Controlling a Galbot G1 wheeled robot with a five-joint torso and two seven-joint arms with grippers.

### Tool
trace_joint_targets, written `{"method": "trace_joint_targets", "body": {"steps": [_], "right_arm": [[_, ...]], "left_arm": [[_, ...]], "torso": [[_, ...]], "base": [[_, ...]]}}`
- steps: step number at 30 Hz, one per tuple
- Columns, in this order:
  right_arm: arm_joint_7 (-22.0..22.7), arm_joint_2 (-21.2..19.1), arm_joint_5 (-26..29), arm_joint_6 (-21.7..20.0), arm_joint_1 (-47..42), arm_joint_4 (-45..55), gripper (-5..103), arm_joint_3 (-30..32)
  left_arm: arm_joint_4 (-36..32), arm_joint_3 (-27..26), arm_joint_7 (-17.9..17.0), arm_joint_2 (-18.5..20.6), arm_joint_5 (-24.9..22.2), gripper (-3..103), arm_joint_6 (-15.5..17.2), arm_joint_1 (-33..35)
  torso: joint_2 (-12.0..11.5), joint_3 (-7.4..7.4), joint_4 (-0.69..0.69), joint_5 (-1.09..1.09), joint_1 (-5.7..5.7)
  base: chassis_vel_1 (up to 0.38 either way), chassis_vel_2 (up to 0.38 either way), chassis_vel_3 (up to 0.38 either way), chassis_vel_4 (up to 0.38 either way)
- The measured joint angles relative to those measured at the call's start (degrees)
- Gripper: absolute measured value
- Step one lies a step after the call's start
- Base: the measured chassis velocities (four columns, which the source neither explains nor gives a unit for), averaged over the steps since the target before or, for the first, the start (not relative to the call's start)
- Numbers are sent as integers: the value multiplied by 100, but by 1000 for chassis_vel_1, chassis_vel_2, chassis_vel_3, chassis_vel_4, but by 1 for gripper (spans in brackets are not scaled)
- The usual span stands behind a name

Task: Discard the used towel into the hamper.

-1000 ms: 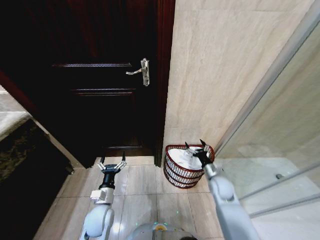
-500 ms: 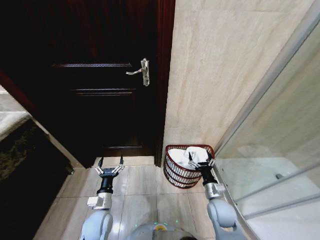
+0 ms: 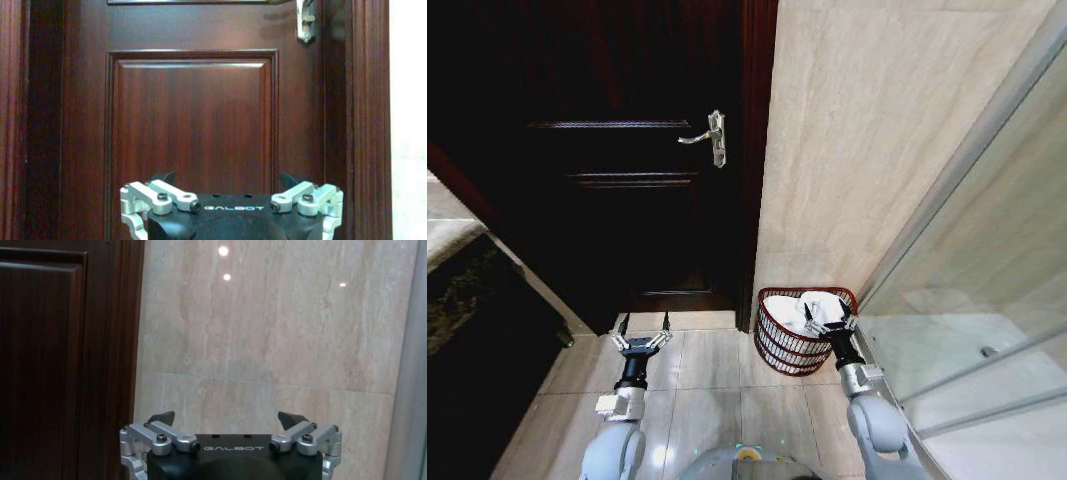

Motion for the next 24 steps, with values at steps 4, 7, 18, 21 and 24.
{"method": "trace_joint_targets", "body": {"steps": [4, 7, 18, 21, 24], "right_arm": [[26, -45, 0, 56, -59, 8, 100, 10], [31, -96, 10, 81, -91, 25, 100, 16], [-50, -222, 122, -29, -139, 90, 100, -11], [-51, -238, 128, -27, -120, 69, 100, -11], [-51, -248, 141, -26, -100, 49, 100, -11]], "left_arm": [[-5, 22, 1, -14, -3, 100, -6, 11], [-5, 32, -6, -41, 6, 100, -6, 9], [-90, -10, -70, -56, 12, 100, 182, 116], [-89, -16, -82, -59, 17, 100, 183, 135], [-85, -18, -101, -69, 22, 100, 179, 136]], "torso": [[-40, -21, 0, 0, -17], [-51, -24, 0, -1, -24], [-48, -20, 0, 0, -24], [-44, -18, 0, 0, -23], [-41, -17, 0, 0, -21]], "base": [[0, 0, 0, 0], [0, 0, 0, 0], [0, 0, 0, 0], [0, 0, 0, 0], [0, 0, 0, 0]]}}
